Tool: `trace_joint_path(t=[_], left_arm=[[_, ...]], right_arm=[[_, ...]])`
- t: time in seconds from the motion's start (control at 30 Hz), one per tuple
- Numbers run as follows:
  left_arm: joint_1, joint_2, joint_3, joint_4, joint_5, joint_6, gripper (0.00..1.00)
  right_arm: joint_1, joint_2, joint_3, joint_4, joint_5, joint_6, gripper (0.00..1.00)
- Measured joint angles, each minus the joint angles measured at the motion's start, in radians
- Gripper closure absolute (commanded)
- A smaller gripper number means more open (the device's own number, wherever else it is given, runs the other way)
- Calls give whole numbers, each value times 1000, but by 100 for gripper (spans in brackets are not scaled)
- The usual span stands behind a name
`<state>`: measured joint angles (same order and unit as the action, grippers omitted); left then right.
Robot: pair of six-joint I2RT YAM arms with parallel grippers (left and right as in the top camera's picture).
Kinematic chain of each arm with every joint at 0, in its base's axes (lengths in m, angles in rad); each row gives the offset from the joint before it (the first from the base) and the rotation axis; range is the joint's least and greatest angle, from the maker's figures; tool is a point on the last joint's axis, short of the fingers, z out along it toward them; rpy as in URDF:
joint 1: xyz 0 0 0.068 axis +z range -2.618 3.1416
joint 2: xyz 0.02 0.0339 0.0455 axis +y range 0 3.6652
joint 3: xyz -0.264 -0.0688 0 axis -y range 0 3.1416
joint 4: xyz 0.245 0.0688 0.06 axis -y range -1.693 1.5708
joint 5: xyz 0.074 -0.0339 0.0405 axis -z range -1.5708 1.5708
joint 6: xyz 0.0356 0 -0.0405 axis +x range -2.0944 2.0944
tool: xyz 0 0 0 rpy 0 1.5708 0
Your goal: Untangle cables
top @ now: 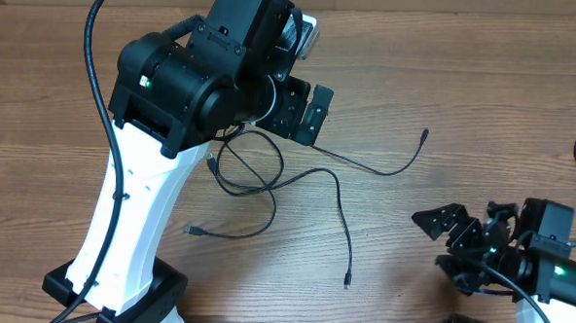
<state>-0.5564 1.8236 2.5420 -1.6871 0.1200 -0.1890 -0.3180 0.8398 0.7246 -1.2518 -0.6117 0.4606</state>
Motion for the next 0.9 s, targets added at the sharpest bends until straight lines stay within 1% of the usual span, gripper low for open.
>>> trace_joint_path(t=[0.17,0.4,0.5,0.63,0.73,0.9], left_arm=[[0,0,0,14,0,0,0],[0,0,0,18,-4,0,1],[0,0,0,5,-58,-6,0],[10,0,0,0,-163,-93,0],[50,0,0,0,-203,-151,0],[203,0,0,0,-230,-203,0]], right_arm=[[3,0,-61,40,-93,4,0],[6,0,-74,121,-201,6,0],[6,0,-74,138,-232,7,0],[6,0,-74,141,-251,7,0],[5,0,-74,142,-257,6,0],[6,0,-74,199,-266,7,0]])
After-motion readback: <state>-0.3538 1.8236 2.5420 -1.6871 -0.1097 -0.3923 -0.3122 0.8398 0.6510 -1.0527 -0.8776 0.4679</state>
